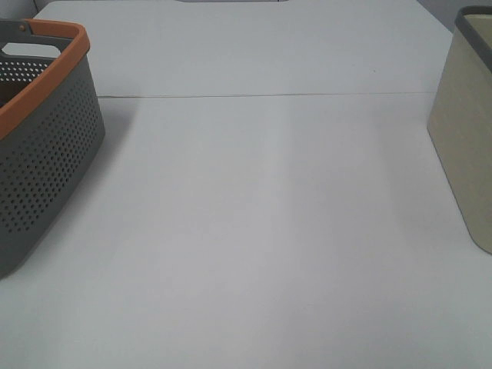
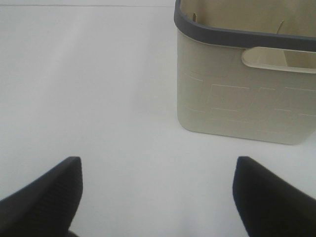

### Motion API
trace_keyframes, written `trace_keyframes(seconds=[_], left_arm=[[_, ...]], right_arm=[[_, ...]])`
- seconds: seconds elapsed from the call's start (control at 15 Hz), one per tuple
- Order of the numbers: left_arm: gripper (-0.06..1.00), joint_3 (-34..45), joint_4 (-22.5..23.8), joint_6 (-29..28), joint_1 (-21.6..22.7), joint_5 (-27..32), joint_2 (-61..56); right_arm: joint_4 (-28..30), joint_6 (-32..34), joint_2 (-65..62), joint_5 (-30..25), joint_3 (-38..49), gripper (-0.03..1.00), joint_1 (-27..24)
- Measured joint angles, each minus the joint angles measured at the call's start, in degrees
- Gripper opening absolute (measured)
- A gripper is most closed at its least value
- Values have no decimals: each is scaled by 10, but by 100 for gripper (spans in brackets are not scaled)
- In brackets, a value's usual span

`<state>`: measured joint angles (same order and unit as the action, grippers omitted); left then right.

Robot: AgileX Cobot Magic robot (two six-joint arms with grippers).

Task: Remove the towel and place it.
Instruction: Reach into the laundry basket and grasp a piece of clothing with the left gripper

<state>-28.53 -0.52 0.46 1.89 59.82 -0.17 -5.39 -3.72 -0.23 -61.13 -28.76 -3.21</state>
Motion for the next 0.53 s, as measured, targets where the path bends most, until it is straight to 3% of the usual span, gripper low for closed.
trace_keyframes(seconds=[0.53], left_arm=[[98,0,0,0,0,0,0]], right_arm=[[0,0,0,0,0,74,0]])
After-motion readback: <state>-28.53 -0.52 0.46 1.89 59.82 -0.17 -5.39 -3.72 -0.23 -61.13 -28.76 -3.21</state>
